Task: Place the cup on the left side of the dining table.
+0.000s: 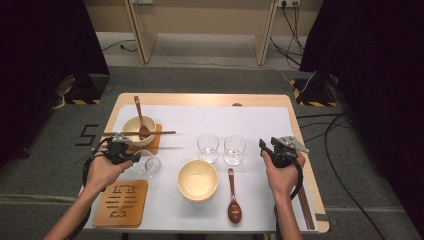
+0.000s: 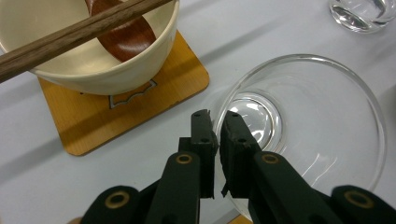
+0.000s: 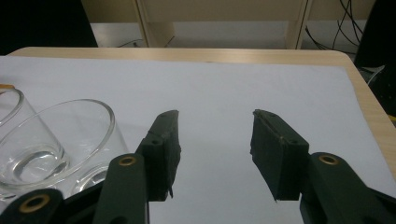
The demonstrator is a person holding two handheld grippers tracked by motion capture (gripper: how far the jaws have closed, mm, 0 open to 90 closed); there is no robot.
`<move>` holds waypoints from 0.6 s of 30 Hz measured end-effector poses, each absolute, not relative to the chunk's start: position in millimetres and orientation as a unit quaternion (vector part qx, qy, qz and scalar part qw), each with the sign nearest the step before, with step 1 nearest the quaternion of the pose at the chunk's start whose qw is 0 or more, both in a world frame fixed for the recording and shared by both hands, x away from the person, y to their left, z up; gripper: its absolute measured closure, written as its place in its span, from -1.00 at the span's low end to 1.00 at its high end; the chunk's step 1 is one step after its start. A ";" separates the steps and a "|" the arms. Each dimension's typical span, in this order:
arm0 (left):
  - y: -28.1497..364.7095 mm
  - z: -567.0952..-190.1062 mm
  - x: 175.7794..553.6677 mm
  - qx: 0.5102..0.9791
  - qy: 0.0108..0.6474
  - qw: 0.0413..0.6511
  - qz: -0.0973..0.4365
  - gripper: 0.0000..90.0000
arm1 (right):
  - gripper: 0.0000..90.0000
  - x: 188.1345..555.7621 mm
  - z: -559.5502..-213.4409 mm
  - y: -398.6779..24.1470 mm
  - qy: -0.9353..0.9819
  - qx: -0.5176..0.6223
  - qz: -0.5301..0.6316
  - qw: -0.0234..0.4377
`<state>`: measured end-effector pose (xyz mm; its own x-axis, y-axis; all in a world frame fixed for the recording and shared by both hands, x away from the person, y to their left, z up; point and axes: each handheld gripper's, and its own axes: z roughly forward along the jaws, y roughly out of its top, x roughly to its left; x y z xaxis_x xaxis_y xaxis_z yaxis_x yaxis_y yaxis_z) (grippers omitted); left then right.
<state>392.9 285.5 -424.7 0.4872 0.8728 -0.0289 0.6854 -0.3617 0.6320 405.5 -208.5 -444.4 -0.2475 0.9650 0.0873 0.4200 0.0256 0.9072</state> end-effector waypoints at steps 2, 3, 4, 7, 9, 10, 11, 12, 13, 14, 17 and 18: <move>284.4 -424.5 393.9 0.811 0.480 0.295 0.159 0.86 | 0.16 405.4 -444.2 -208.3 0.649 0.534 0.450 0.302; 284.4 -424.5 393.9 0.811 0.480 0.295 0.159 0.86 | 0.16 405.3 -444.1 -208.4 0.650 0.533 0.449 0.303; 283.9 -424.5 394.2 0.809 0.482 0.296 0.159 0.86 | 0.16 405.3 -444.1 -208.4 0.650 0.533 0.449 0.303; 283.4 -424.4 395.6 0.808 0.486 0.294 0.157 0.86 | 0.16 405.2 -444.0 -208.8 0.649 0.534 0.450 0.303; 282.5 -424.2 396.9 0.807 0.489 0.292 0.156 0.85 | 0.16 405.3 -444.1 -208.7 0.649 0.534 0.450 0.303; 282.5 -424.2 396.9 0.807 0.489 0.292 0.156 0.85 | 0.16 405.3 -444.1 -208.7 0.649 0.534 0.450 0.303; 282.2 -424.1 397.7 0.805 0.493 0.291 0.155 0.85 | 0.15 405.2 -444.0 -208.5 0.649 0.534 0.449 0.303; 282.1 -424.0 398.4 0.805 0.494 0.291 0.154 0.85 | 0.15 405.2 -444.0 -208.5 0.649 0.534 0.449 0.303; 281.7 -424.0 399.4 0.804 0.496 0.290 0.154 0.85 | 0.15 405.2 -444.0 -208.5 0.649 0.534 0.450 0.303; 280.9 -424.2 400.6 0.803 0.497 0.290 0.154 0.85 | 0.15 405.0 -443.9 -208.6 0.649 0.534 0.449 0.303; 280.2 -424.5 401.3 0.803 0.496 0.291 0.155 0.84 | 0.15 404.8 -443.7 -208.8 0.649 0.534 0.449 0.303; 280.0 -424.5 401.4 0.803 0.496 0.291 0.155 0.84 | 0.15 404.8 -443.7 -209.1 0.649 0.534 0.449 0.303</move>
<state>401.4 280.0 -424.5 0.4591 0.8875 -0.0396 0.7066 -0.3378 0.6218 404.8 -209.1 -443.7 -0.2455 0.9655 0.0866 0.4205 0.0255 0.9070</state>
